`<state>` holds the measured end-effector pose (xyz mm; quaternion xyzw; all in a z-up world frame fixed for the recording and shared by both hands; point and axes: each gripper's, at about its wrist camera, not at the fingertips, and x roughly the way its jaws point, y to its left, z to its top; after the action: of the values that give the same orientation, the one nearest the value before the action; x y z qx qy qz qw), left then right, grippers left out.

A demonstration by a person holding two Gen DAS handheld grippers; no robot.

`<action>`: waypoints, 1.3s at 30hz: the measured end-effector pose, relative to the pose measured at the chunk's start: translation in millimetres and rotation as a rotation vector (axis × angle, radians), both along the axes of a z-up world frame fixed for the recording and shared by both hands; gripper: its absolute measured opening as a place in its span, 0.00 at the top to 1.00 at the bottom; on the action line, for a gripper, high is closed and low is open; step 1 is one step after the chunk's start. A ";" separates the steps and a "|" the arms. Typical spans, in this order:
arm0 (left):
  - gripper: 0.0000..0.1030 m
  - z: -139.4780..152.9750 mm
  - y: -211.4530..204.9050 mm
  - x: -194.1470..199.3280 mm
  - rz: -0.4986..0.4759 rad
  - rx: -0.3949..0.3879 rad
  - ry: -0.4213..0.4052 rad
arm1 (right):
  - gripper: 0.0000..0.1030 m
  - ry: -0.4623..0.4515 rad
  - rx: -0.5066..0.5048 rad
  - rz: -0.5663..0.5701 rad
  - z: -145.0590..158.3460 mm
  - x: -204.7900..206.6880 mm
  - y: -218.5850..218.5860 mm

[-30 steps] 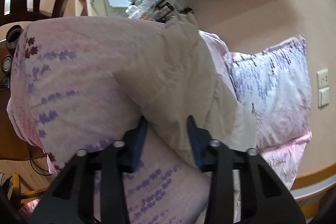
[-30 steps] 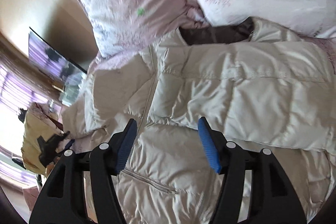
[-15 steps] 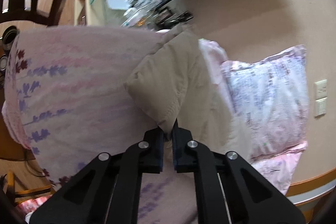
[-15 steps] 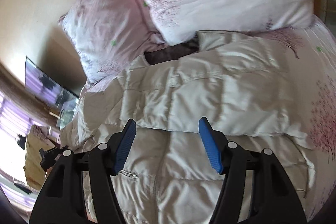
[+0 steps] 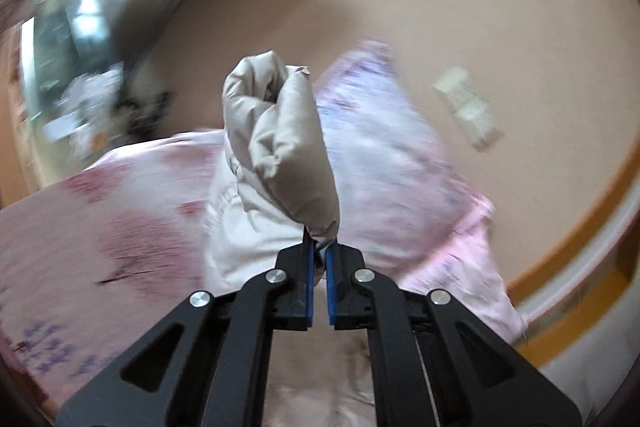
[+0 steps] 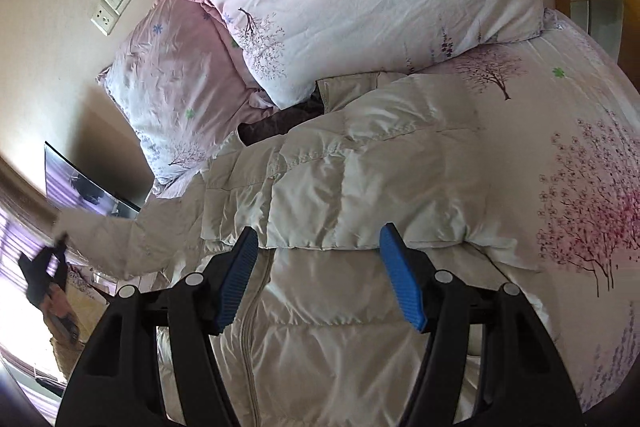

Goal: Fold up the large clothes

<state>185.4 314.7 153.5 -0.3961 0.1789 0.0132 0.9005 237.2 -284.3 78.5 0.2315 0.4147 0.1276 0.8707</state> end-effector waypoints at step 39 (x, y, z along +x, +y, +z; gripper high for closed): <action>0.11 -59.9 -379.5 76.7 -0.862 0.641 0.163 | 0.36 0.081 0.093 0.045 -9.8 48.8 8.7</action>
<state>262.1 -64.8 93.6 0.0100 0.3814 -0.2728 0.8832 286.1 -275.6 68.7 0.2672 0.4485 0.1567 0.8384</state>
